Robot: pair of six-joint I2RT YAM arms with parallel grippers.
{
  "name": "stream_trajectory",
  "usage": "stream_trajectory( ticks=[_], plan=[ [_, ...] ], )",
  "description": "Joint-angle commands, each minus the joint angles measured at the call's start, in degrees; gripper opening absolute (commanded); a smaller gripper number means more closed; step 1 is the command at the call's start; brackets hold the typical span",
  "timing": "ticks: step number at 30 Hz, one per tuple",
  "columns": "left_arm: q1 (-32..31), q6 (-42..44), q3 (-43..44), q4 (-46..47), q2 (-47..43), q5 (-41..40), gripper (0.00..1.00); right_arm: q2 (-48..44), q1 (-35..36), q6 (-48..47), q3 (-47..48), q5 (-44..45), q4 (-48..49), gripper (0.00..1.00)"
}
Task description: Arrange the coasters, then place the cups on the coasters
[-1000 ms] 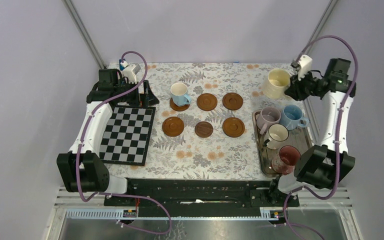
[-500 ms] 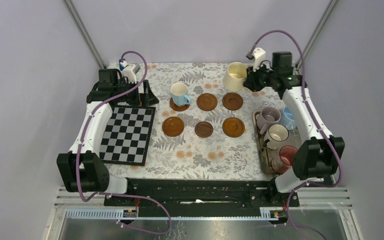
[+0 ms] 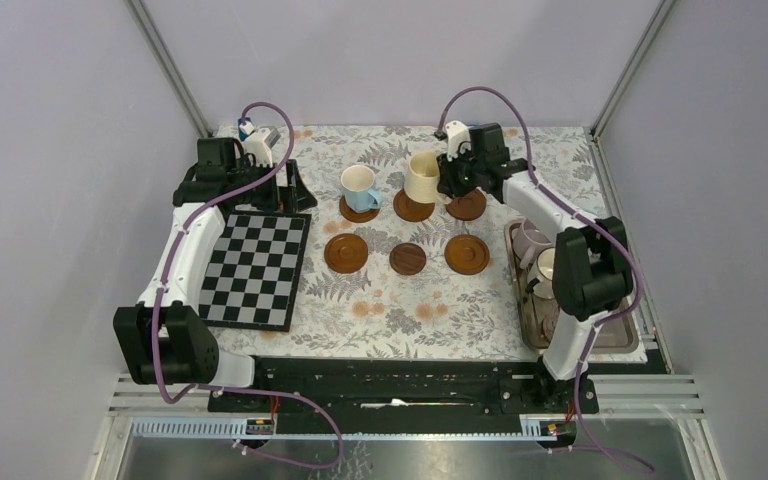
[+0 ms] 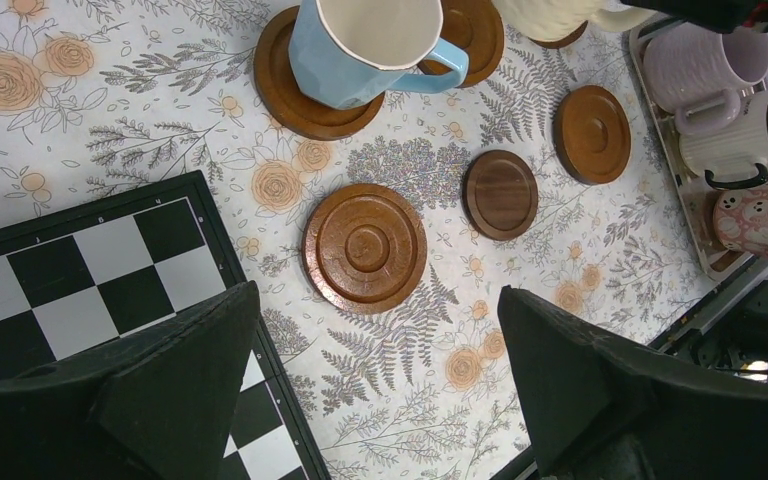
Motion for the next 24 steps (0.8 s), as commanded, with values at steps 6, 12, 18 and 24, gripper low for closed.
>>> stream_trajectory(
  ticks=[6, 12, 18, 24],
  plan=[
    [-0.1, -0.4, -0.3, 2.9, -0.6, -1.2, 0.99, 1.0, 4.5, 1.4, -2.1, 5.1, 19.3, 0.00],
    [-0.1, -0.4, 0.0, 2.9, -0.2, -1.3, 0.99, 1.5, 5.5, -0.3, -5.9, 7.5, 25.2, 0.00],
    [0.0, -0.4, 0.0, 2.9, -0.2, -1.4, 0.99, 2.4, 5.7, -0.1, -8.0, 7.6, 27.2, 0.00],
    [-0.1, -0.4, -0.2, 2.9, -0.2, -1.5, 0.99, 3.6, 5.7, 0.3, -9.1, 7.6, 29.0, 0.00]
  ],
)
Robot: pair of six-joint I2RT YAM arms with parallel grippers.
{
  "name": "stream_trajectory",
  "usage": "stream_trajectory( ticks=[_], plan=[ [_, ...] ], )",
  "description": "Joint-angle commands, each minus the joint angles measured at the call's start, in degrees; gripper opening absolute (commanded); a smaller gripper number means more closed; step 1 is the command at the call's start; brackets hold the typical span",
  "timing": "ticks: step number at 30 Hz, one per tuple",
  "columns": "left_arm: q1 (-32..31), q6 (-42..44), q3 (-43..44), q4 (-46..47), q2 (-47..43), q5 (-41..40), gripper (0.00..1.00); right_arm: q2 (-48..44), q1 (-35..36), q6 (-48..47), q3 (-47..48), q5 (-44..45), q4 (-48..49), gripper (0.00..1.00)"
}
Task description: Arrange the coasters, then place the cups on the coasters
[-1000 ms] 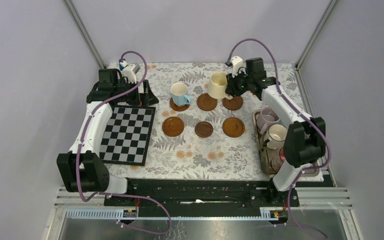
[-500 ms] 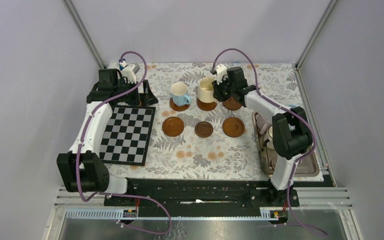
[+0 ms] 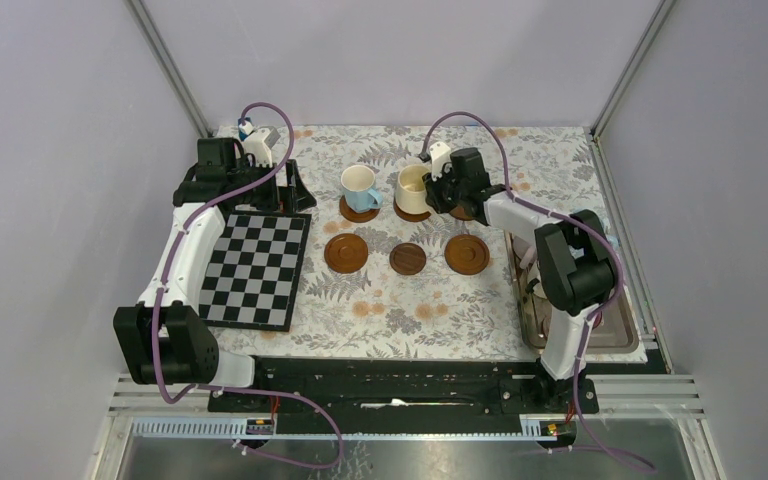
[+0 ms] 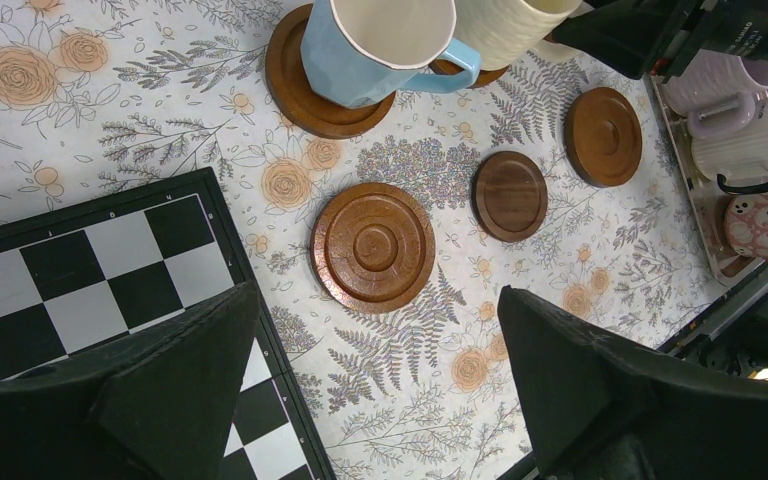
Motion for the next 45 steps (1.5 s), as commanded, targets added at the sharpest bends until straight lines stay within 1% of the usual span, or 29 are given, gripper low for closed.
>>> stream_trajectory(
  ticks=[1, 13, 17, 22, 24, 27, 29, 32, 41, 43, 45],
  plan=[
    [-0.1, -0.4, -0.2, 2.9, -0.3, -0.2, 0.99, -0.8, 0.5, 0.3, 0.9, 0.4, 10.2, 0.00],
    [-0.1, -0.4, -0.3, 2.9, -0.1, -0.3, 0.99, 0.8, 0.5, 0.4, -0.2, 0.3, 10.1, 0.00],
    [-0.1, -0.4, 0.0, 2.9, 0.3, -0.1, 0.99, 1.2, 0.6, 0.4, -0.1, -0.4, 9.5, 0.11],
    [-0.1, -0.4, 0.2, 2.9, 0.7, 0.0, 0.99, 0.7, 0.8, 0.5, -0.1, -1.2, 8.4, 0.32],
    [-0.1, -0.4, 0.2, 2.9, 0.8, 0.1, 0.99, 0.3, 0.8, 0.5, -0.3, -1.5, 7.7, 0.37],
    [-0.1, -0.4, 0.4, 2.9, 1.0, 0.4, 0.99, -0.7, 0.8, -0.1, -1.5, -1.3, 7.5, 0.39],
    [-0.1, -0.4, 0.5, 2.9, 1.2, 0.7, 0.99, -1.4, 0.8, -0.5, -1.9, -1.1, 7.0, 0.45],
    [0.0, -0.4, 0.5, 2.9, 1.3, 0.7, 0.99, -2.5, 0.8, -0.7, -2.2, -1.6, 5.4, 0.48],
    [-0.1, -0.4, 0.1, 2.9, 0.1, 0.5, 0.99, -3.2, 0.8, -0.5, -1.1, -3.5, 1.7, 0.45],
    [0.0, -0.4, -0.1, 2.9, -0.3, 0.3, 0.99, -2.9, 0.8, -0.1, -0.8, -2.8, 1.1, 0.49],
    [-0.1, -0.4, -0.3, 2.9, -0.8, 0.1, 0.99, -2.8, 0.8, 0.5, -0.8, -1.0, 1.1, 0.57]
  ],
)
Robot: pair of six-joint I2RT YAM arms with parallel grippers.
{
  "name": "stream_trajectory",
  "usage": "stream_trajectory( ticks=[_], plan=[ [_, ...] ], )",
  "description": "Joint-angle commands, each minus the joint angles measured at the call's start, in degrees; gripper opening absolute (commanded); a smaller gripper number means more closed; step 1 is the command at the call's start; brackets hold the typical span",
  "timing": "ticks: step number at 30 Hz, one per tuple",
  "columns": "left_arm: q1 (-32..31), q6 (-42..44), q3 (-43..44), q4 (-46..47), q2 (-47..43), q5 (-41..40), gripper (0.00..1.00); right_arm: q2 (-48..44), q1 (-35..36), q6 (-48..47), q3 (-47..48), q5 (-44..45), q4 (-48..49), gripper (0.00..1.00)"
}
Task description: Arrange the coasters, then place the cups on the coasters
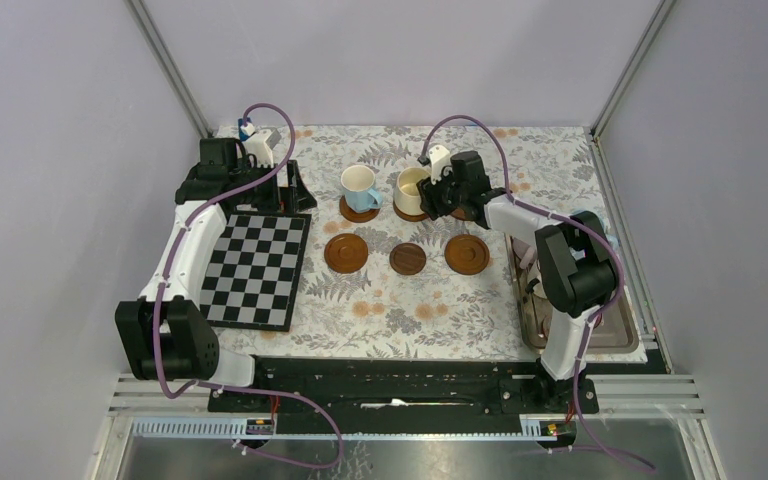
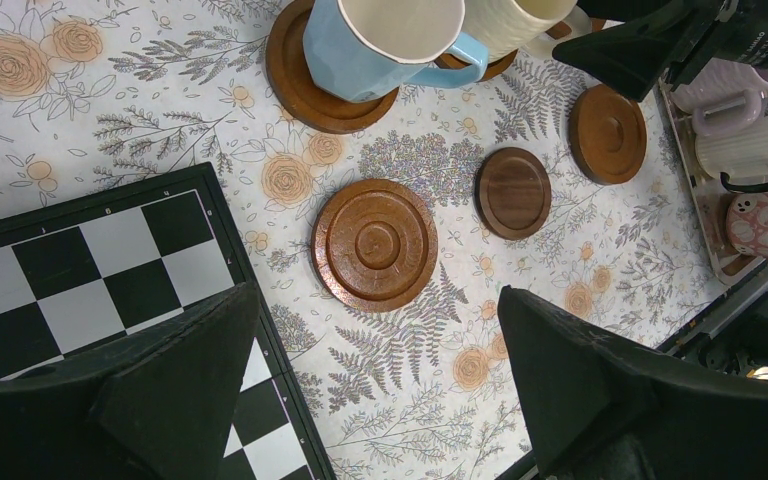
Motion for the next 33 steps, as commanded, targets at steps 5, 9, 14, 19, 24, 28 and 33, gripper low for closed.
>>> stream_trajectory(
  ticks=[5, 9, 14, 19, 24, 28, 33],
  plan=[
    [-0.1, -0.4, -0.3, 2.9, -2.1, 0.1, 0.99, -1.1, 0.6, 0.6, 2.2, 2.6, -1.9, 0.58],
    [-0.1, -0.4, -0.3, 2.9, -2.2, 0.0, 0.99, 0.5, 0.6, 0.4, 3.1, 2.2, -3.0, 0.53],
    [0.0, -0.4, -0.8, 3.2, -2.4, -0.2, 0.99, 0.5, 0.6, 0.2, 3.6, -0.2, -4.6, 0.39],
    [0.0, -0.4, -0.8, 3.4, -2.1, -0.1, 0.99, -0.6, 0.6, 0.5, 4.5, -1.7, -6.6, 0.34],
    [0.0, -0.4, -0.7, 3.4, -1.6, 0.2, 0.99, -1.1, 0.6, 0.7, 4.6, -2.6, -8.1, 0.30],
    [0.0, -0.4, -0.8, 3.5, -1.7, 0.1, 0.99, -1.2, 0.6, 1.2, 4.6, -3.1, -8.9, 0.26],
    [0.0, -0.4, -0.9, 3.5, -1.7, 0.0, 0.99, -1.4, 0.6, 1.9, 5.1, -4.1, -9.4, 0.24]
  ],
)
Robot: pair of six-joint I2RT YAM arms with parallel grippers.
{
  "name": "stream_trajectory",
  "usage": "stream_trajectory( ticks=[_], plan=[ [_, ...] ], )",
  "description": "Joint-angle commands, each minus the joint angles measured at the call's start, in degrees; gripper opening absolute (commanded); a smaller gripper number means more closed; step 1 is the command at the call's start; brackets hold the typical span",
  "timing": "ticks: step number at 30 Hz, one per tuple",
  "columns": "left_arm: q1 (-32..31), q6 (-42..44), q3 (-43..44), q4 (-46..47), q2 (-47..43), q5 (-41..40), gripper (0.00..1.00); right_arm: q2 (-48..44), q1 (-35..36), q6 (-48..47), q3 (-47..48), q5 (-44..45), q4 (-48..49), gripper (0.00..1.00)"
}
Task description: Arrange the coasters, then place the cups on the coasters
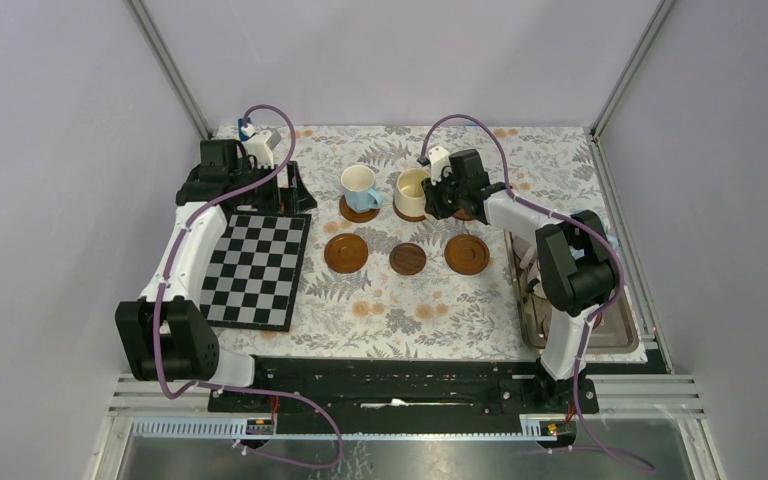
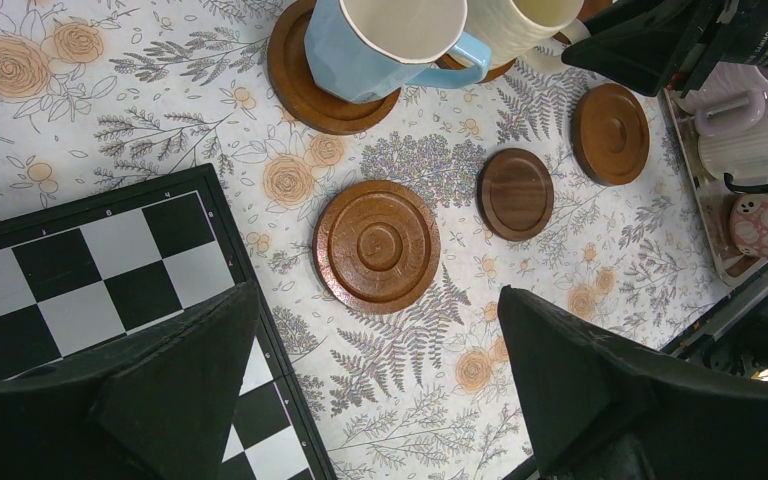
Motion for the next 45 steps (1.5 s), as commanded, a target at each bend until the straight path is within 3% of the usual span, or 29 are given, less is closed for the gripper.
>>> stream_trajectory(
  ticks=[1, 5, 16, 23, 28, 35, 39, 45],
  plan=[
    [0.1, -0.3, 0.0, 2.6, -1.5, 0.1, 0.99, -1.8, 0.6, 1.1, 2.6, -3.6, -1.8, 0.24],
    [0.0, -0.3, 0.0, 2.6, -1.6, 0.1, 0.99, -1.2, 0.6, 1.1, 3.6, -3.4, -3.4, 0.29],
    [0.0, -0.3, 0.0, 2.6, -1.8, 0.1, 0.99, -4.9, 0.6, 0.6, 4.8, -2.8, -7.1, 0.69],
    [0.1, 1.2, -0.1, 2.1, -2.1, 0.5, 0.99, -11.6, -2.5, -2.8, 9.0, -6.1, -20.4, 0.93],
    [0.1, 1.3, -0.4, 2.1, -2.5, 1.1, 0.99, -16.5, -11.7, -9.7, 11.5, -14.1, -31.9, 0.98],
    [0.0, 1.4, -0.2, 2.1, -2.2, 2.2, 0.99, -21.4, -29.1, -26.6, 15.4, -18.8, -49.6, 0.99],
    [0.1, 1.2, -0.1, 2.1, -2.1, 2.4, 0.99, -21.9, -41.8, -37.3, 17.1, -22.1, -57.9, 0.98],
    [0.0, 1.2, -0.2, 2.0, -2.3, 2.5, 0.99, -18.8, -54.2, -51.1, 17.5, -21.0, -63.6, 0.96]
  ],
)
